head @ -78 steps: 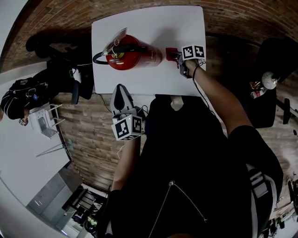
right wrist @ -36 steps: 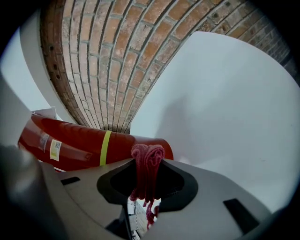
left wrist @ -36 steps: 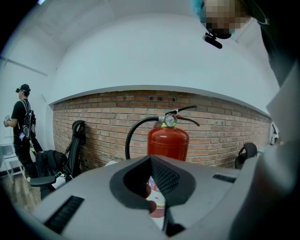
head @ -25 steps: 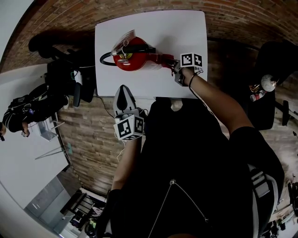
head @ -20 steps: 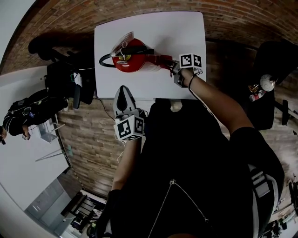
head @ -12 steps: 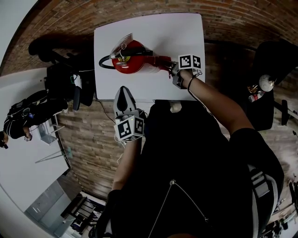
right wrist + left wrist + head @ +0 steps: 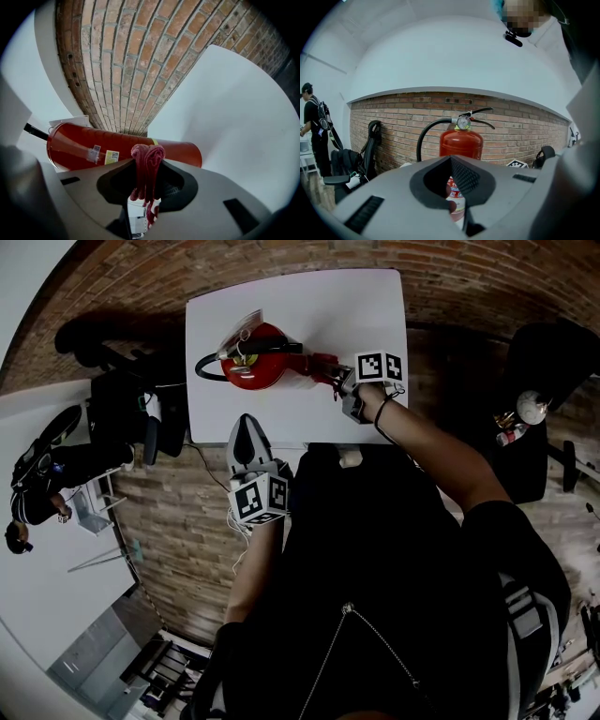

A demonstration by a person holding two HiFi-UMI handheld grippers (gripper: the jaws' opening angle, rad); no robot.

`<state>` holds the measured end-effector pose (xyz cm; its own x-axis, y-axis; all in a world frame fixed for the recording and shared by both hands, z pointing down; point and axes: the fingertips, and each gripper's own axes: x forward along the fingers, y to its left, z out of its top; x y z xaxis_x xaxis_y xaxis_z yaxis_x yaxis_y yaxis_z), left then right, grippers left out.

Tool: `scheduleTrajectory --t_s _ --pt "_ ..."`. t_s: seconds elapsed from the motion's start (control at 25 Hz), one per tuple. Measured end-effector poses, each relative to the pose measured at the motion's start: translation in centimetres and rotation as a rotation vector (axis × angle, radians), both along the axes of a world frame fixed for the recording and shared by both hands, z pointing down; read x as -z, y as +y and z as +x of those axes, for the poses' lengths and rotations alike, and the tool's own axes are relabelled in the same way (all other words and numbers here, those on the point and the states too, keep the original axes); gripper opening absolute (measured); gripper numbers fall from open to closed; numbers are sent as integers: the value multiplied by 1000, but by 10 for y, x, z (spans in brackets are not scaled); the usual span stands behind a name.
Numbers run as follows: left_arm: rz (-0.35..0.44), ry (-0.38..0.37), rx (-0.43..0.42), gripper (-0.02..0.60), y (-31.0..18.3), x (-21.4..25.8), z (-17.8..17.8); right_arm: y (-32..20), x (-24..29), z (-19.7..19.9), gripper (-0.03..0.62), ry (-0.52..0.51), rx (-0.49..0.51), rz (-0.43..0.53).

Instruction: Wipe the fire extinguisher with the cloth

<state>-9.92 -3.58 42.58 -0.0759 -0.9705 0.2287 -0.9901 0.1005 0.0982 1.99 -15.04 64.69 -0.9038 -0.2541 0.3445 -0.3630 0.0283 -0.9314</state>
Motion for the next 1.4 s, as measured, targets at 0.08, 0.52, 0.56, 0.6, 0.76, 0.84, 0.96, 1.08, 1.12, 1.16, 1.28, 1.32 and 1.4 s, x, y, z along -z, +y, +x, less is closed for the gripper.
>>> scheduleTrajectory --t_s 0.08,0.52,0.56,0.6,0.76,0.84,0.96,1.08,1.12,1.16,1.28,1.32,1.4 --pt "1 1 -1 8 0 0 1 -1 7 0 120 -9 0 6" --pt "12 5 4 8 4 2 5 1 47 2 120 -59 -15 27" --pt "12 5 5 8 5 1 5 2 51 2 120 -62 -15 29" --pt "12 5 5 8 5 1 6 2 54 2 120 -66 -15 29" --pt "14 4 1 8 5 0 8 2 63 2 120 -75 -14 30" --pt "16 4 -1 8 5 0 9 3 68 2 120 -79 -16 30" --pt "18 5 0 8 5 0 9 3 77 2 120 -86 -17 33" --pt "22 5 3 8 5 0 7 4 85 2 120 -94 -17 38" --pt "24 5 3 8 4 1 7 4 89 2 120 -98 -16 41" --pt "25 5 4 8 4 2 7 4 93 2 120 -103 -16 43" --pt "28 4 5 8 4 3 7 5 104 2 120 -118 -14 49" --pt "29 4 5 8 4 3 7 5 108 3 120 -124 -13 50" --pt "30 4 6 8 4 3 7 5 117 3 120 -140 -11 55"
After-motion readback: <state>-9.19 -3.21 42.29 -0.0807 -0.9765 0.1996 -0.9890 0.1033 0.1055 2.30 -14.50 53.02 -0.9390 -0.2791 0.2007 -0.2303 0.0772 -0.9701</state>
